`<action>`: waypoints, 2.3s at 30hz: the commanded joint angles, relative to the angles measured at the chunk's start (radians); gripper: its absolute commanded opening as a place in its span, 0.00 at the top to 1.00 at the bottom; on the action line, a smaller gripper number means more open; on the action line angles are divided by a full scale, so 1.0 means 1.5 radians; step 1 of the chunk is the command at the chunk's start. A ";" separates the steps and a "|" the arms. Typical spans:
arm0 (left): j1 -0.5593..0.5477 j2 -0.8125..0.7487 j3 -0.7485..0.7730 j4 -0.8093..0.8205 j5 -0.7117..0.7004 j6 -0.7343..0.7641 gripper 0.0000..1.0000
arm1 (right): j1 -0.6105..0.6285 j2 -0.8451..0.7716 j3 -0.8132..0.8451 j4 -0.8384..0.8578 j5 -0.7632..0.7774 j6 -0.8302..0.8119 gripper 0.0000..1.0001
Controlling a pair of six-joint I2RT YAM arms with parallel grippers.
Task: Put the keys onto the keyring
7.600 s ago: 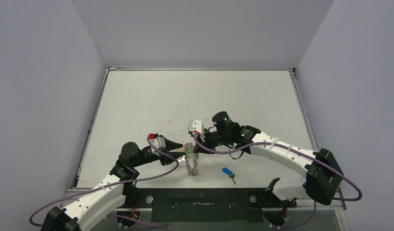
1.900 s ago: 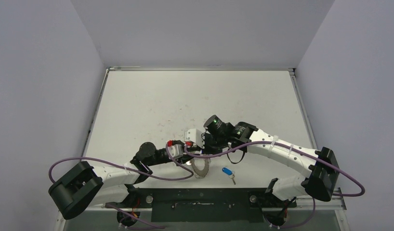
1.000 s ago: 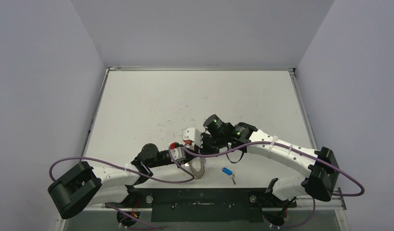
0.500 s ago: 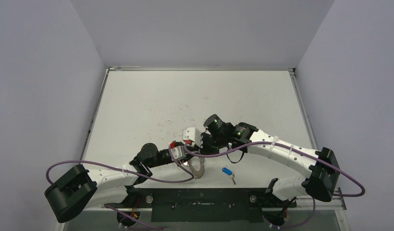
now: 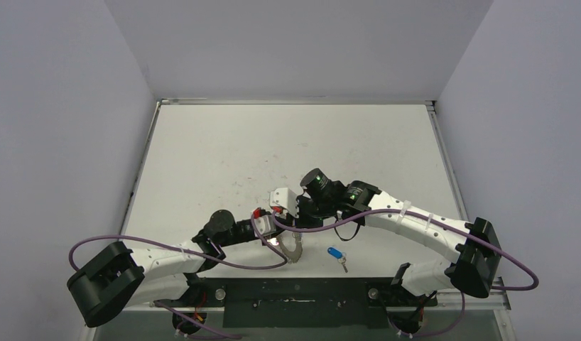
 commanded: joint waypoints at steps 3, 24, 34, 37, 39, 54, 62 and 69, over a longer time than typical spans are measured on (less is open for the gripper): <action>0.001 -0.008 0.023 -0.003 0.001 0.006 1.00 | 0.000 -0.032 0.000 0.040 -0.019 0.006 1.00; 0.000 -0.111 -0.038 0.043 0.021 -0.014 1.00 | -0.117 -0.218 -0.230 0.331 -0.271 -0.038 0.50; 0.000 -0.131 -0.044 0.045 0.023 -0.017 1.00 | -0.116 -0.172 -0.254 0.417 -0.306 -0.024 0.62; -0.001 -0.134 -0.042 0.043 0.024 -0.016 1.00 | -0.114 -0.154 -0.257 0.440 -0.306 -0.013 0.64; -0.001 -0.136 -0.041 0.042 0.024 -0.017 1.00 | -0.114 -0.144 -0.258 0.442 -0.303 -0.006 0.64; -0.001 -0.142 -0.036 0.035 0.019 -0.015 1.00 | -0.101 -0.115 -0.257 0.466 -0.305 0.005 1.00; -0.001 -0.162 -0.041 0.010 -0.003 -0.010 0.97 | -0.101 -0.123 -0.227 0.391 -0.280 0.010 1.00; -0.002 -0.228 -0.049 -0.054 -0.046 -0.006 0.77 | -0.080 -0.107 -0.147 0.251 -0.189 0.016 1.00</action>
